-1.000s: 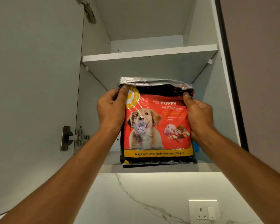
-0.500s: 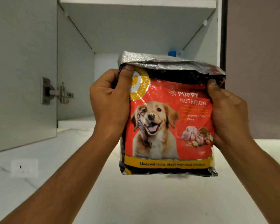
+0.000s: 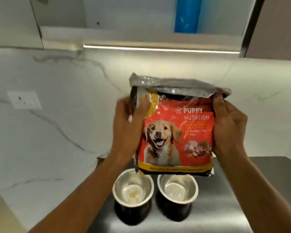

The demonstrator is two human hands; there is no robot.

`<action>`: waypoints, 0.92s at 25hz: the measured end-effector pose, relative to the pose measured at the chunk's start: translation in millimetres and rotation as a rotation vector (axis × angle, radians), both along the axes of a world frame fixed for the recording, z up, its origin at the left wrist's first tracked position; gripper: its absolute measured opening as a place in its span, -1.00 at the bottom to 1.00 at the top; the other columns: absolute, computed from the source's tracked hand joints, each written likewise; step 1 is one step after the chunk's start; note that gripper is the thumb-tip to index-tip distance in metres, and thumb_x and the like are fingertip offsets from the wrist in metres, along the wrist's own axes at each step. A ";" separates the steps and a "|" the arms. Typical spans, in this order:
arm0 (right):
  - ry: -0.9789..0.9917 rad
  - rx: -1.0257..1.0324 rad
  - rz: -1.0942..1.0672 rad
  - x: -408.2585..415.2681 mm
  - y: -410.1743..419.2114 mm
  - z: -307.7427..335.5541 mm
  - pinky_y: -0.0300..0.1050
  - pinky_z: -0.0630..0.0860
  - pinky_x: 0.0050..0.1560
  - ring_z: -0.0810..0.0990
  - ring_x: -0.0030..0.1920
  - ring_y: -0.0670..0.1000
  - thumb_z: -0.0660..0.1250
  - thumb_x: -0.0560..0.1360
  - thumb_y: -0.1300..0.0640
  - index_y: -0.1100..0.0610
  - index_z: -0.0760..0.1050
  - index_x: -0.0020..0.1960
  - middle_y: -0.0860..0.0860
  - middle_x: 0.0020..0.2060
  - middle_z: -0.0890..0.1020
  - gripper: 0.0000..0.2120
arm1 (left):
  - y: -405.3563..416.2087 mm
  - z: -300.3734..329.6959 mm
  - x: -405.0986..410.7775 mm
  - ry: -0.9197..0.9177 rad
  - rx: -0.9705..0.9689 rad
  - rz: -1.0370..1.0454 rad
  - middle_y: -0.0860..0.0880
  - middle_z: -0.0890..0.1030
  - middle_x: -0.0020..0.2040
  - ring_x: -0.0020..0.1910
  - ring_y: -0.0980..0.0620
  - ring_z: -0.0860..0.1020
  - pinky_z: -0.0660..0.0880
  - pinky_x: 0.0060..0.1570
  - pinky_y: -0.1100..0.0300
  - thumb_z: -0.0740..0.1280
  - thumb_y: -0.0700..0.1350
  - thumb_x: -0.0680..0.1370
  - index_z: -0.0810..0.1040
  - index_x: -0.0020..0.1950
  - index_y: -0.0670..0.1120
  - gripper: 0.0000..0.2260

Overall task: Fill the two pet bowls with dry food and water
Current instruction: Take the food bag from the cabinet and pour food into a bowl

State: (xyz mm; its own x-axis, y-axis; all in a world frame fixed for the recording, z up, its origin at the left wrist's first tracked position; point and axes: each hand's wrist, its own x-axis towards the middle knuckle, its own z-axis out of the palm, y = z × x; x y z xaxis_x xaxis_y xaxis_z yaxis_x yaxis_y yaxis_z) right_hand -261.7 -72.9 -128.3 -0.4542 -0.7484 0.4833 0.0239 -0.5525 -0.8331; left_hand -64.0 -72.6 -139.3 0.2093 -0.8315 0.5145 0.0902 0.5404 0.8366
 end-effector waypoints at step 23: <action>0.404 0.512 0.125 -25.8 -11.0 -183.0 -0.22 0.58 -0.45 0.60 -0.43 -0.09 0.26 0.62 0.14 0.08 0.62 -0.16 -0.03 -0.41 0.66 -0.77 | 7.1 -263.1 -42.2 0.462 0.914 -0.493 -0.18 0.69 0.23 0.24 -0.15 0.65 0.47 0.36 -0.13 -0.06 0.43 0.53 0.57 0.37 -0.09 -0.23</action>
